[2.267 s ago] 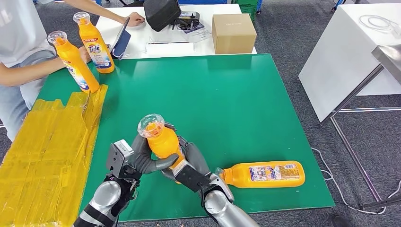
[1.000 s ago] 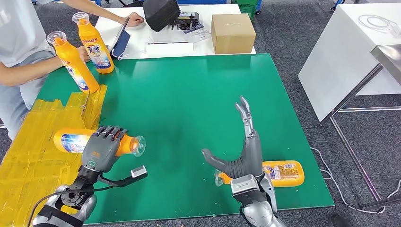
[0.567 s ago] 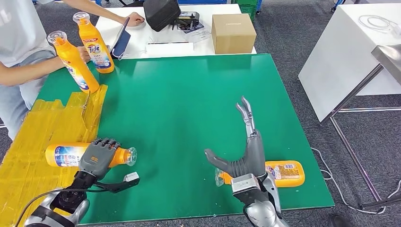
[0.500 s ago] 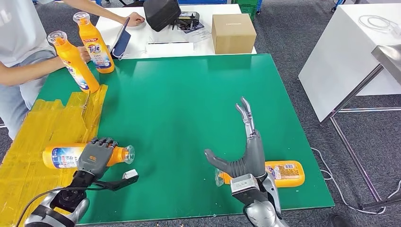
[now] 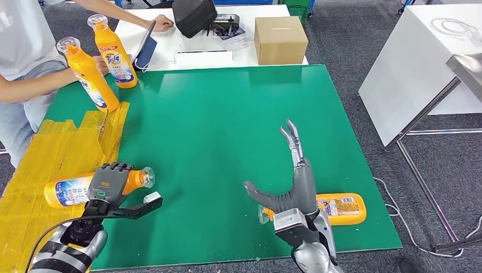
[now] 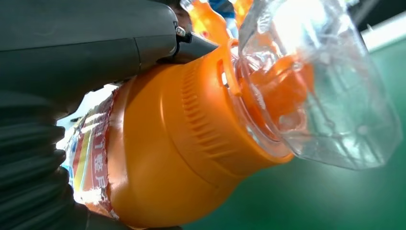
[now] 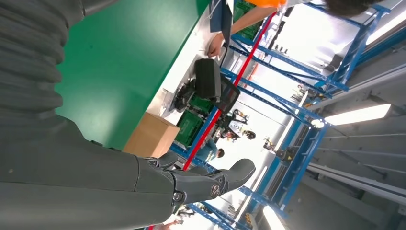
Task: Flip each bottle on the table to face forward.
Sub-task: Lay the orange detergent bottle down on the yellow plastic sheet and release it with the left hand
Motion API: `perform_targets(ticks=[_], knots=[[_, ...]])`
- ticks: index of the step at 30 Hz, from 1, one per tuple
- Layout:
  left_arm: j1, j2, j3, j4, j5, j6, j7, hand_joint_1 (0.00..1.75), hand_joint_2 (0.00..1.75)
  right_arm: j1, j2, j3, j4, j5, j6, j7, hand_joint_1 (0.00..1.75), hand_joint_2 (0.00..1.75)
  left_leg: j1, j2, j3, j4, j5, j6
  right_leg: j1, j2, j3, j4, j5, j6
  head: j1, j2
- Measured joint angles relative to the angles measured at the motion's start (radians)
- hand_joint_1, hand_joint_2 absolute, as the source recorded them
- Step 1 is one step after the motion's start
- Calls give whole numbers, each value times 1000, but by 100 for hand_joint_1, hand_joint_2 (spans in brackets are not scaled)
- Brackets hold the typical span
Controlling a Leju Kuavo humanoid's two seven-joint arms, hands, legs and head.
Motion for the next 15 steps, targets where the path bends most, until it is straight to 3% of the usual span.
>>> perform_targets(ticks=[6, 15], knots=[[-37, 1, -6, 53, 7, -64, -23, 0, 175, -1, 4, -1, 12, 0, 1, 5, 0, 175, 0, -2, 2, 0, 0, 0, 0, -1, 3, 0, 0, 0, 0, 0], [-70, 2, -16, 98, 9, -78, -27, 0, 175, -2, 5, -1, 24, -1, 3, 6, 0, 175, 0, -2, 7, -1, 0, 0, 0, -1, 8, 0, 0, 0, 0, 0]])
